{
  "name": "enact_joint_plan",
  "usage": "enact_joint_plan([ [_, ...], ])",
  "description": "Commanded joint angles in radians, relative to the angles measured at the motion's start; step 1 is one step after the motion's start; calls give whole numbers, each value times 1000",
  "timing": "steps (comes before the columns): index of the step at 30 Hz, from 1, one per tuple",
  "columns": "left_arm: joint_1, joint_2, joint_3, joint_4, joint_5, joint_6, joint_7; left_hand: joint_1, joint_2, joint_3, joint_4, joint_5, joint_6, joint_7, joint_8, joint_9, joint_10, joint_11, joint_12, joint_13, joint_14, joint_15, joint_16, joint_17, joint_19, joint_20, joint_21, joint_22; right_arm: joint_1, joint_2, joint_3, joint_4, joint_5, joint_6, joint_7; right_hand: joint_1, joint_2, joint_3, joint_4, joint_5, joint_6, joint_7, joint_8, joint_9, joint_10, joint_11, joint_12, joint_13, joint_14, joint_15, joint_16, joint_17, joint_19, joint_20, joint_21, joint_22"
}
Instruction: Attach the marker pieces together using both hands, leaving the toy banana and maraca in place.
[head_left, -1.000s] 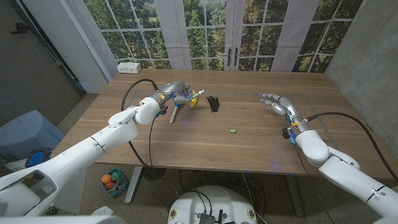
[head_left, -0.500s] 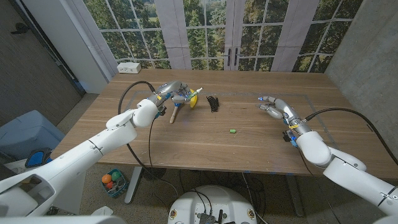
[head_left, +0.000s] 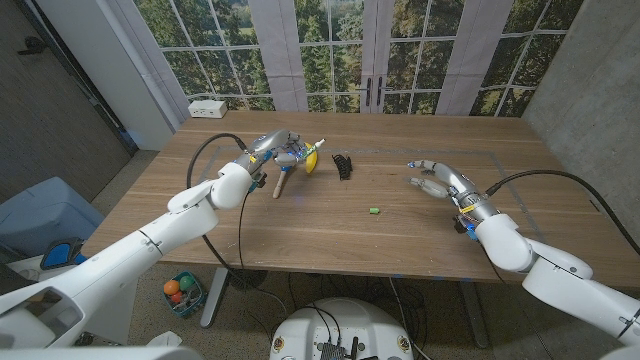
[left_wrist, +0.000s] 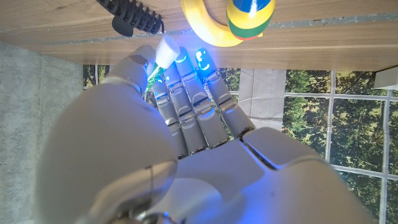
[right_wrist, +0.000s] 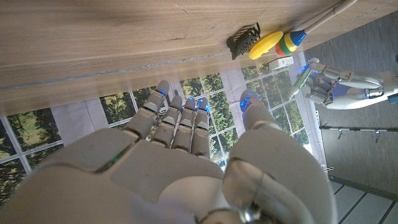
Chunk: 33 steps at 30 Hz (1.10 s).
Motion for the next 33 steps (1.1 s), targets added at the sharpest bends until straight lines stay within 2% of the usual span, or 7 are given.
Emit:
enact_joint_plan([
  [1, 15, 3, -10, -10, -5, -17, 17, -17, 25, 72, 62, 121, 6, -1, 7, 649, 122, -121, 64, 747, 63, -104, -5, 8, -2, -52, 8, -2, 2, -30, -31, -38, -78, -37, 33, 26, -1, 3, 4, -1, 12, -6, 5, 4, 5, -5, 4, 3, 0, -16, 8, 5, 12, -4, -2, 1],
  [18, 37, 10, -24, -25, -6, -24, 29, -25, 21, 86, 62, 129, 2, -4, 16, 642, 124, -121, 61, 744, 64, -104, -17, 26, -10, -54, 26, -14, 30, -29, -92, -54, -177, -76, 49, 72, -8, 4, 4, -5, 39, -19, 10, 4, 22, -14, 9, 7, 6, -30, 15, 11, 19, -12, -4, 1],
  [22, 43, 10, -27, -29, -7, -24, 32, -27, 20, 89, 62, 131, 1, -4, 17, 640, 124, -121, 60, 743, 65, -104, -19, 29, -11, -55, 30, -16, 37, -25, -111, -59, -219, -93, 40, 94, -18, 2, 1, -8, 55, -24, 13, 4, 30, -20, 11, 9, 12, -39, 19, 12, 27, -18, -3, 1],
  [27, 51, 13, -31, -33, -7, -20, 36, -29, 20, 93, 62, 133, 0, -6, 21, 639, 125, -121, 60, 743, 67, -104, -22, 34, -13, -55, 35, -20, 50, -22, -132, -59, -251, -100, 44, 130, -50, -6, -3, -7, 63, -32, 13, 4, 44, -28, 15, 12, 19, -49, 22, 13, 38, -20, -2, 1],
  [33, 62, 16, -38, -37, -9, -25, 45, -30, 19, 96, 61, 134, -1, -4, 22, 636, 126, -121, 60, 743, 68, -104, -25, 38, -15, -56, 40, -23, 65, -14, -157, -57, -284, -105, 51, 165, -62, -18, 12, -4, 100, -43, 19, 4, 87, -35, 33, 22, 48, -78, 41, 22, 48, -27, -3, 2],
])
